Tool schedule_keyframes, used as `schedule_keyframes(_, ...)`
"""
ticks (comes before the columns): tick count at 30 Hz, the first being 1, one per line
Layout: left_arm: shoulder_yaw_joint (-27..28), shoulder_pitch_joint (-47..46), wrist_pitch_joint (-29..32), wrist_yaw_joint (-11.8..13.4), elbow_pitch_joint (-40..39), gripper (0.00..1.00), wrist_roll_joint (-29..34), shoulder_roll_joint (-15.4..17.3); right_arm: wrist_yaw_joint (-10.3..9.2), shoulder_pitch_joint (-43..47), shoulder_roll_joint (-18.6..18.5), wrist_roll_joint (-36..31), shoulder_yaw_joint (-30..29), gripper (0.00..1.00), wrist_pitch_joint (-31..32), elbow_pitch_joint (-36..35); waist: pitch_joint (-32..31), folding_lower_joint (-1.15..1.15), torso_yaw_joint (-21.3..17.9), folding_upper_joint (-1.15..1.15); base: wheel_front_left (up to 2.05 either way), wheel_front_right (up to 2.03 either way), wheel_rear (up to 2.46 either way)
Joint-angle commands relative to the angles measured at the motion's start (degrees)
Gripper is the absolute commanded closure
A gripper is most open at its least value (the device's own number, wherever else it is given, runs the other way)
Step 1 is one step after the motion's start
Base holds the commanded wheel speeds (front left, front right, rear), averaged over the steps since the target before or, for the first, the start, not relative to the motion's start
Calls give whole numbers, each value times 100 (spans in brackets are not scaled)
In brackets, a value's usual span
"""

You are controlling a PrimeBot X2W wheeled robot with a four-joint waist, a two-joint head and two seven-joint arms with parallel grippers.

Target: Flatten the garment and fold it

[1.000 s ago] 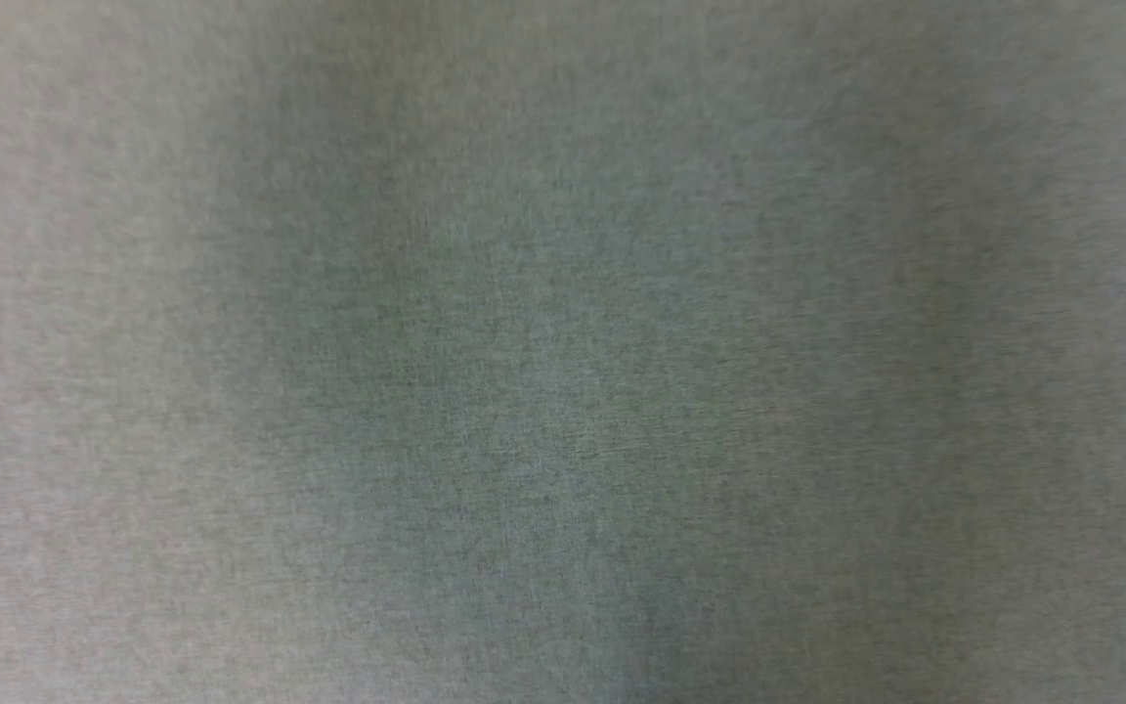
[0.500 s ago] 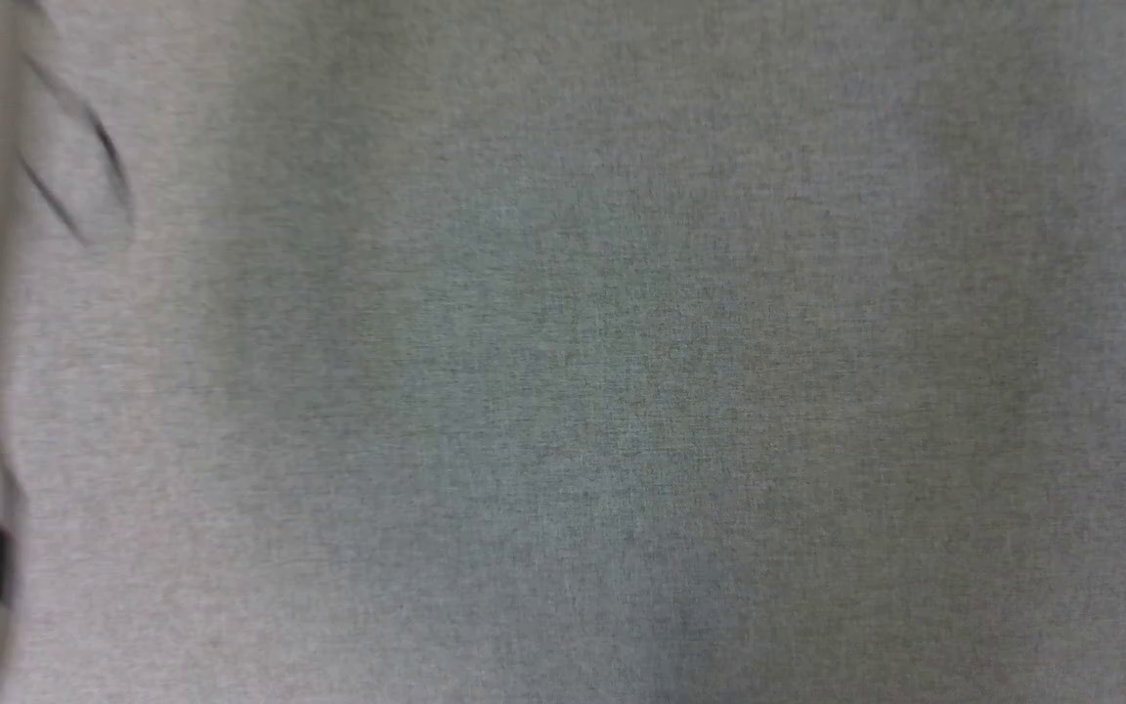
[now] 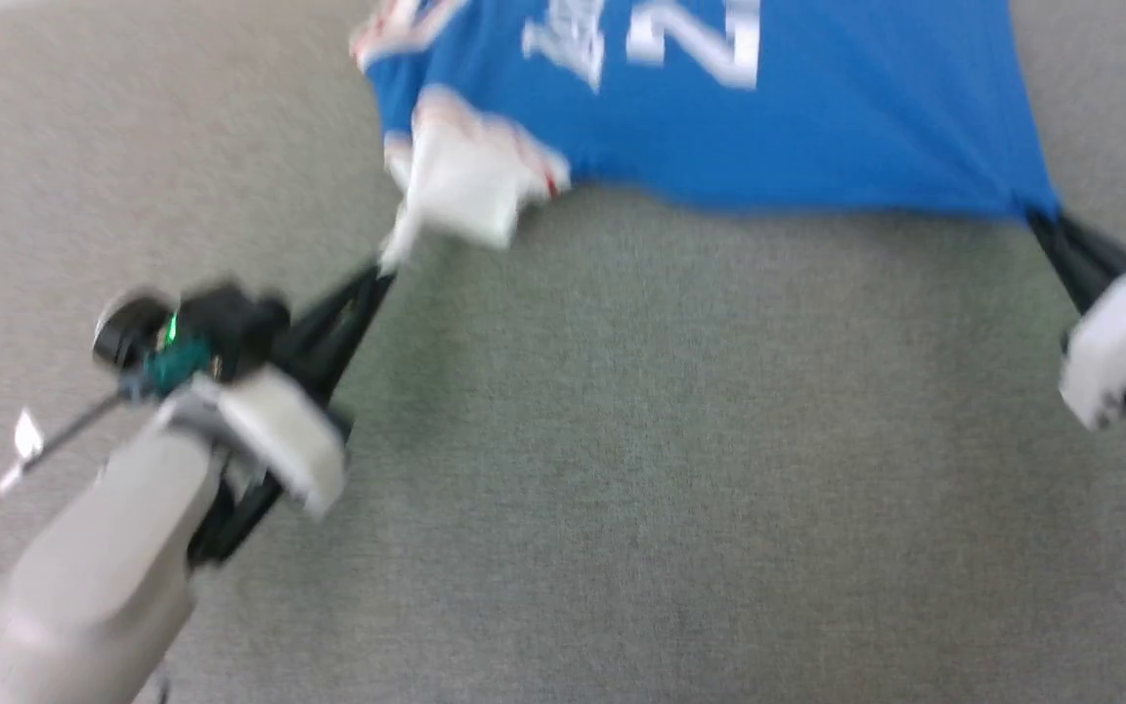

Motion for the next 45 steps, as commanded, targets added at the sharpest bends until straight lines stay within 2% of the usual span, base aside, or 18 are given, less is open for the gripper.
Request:
schedule_keyframes(1, -86, 243, 56, -36, -132, 100, -56, 184, -12, 235, -135, 133, 4, 100, 71, -54, -705, 2, 140, 0, 0, 0, 0)
schedule_keyframes(4, -295, 714, 193, -36, -430, 100, -138, 552, -12, 683, -367, 364, -69, 100, 307, -85, -1019, 2, 176, 0, 0, 0, 0)
schedule_keyframes(9, -510, 1460, 344, 19, -1011, 100, -264, 898, -12, 1465, -647, 776, -205, 100, 786, -127, -1489, 2, 236, 0, 0, 0, 0)
schedule_keyframes(17, -969, 2729, 615, 340, -2193, 100, -556, 1111, -12, 2804, -1043, 1330, -495, 100, 1505, -734, -1969, 2, 239, 0, 0, 0, 0)
schedule_keyframes(21, -1286, 3206, 804, 463, -2576, 100, -603, 1102, -12, 3433, -1172, 1282, -786, 100, 1794, -968, -2064, 2, 207, 0, 0, 0, 0)
schedule_keyframes(27, -1342, 3270, 663, 568, -2590, 100, -499, 963, -12, 3898, -951, 1046, -1499, 100, 1741, -1255, -1981, 2, 152, 0, 0, 0, 0)
schedule_keyframes(36, -635, 2422, 75, 888, -2602, 100, -82, 784, -12, 3743, -456, 677, -2543, 100, 1492, -1934, -1447, 2, 102, 0, 0, 0, 0)
schedule_keyframes(40, -418, 1967, 27, 873, -2498, 100, 0, 678, -12, 3521, -272, 486, -2842, 100, 1592, -2060, -1143, 2, 84, 0, 0, 0, 0)
schedule_keyframes(45, -300, 1376, 70, 733, -2174, 100, 52, 524, -12, 3086, -54, 105, -3108, 100, 1762, -1927, -766, 2, 74, 0, 0, 0, 0)
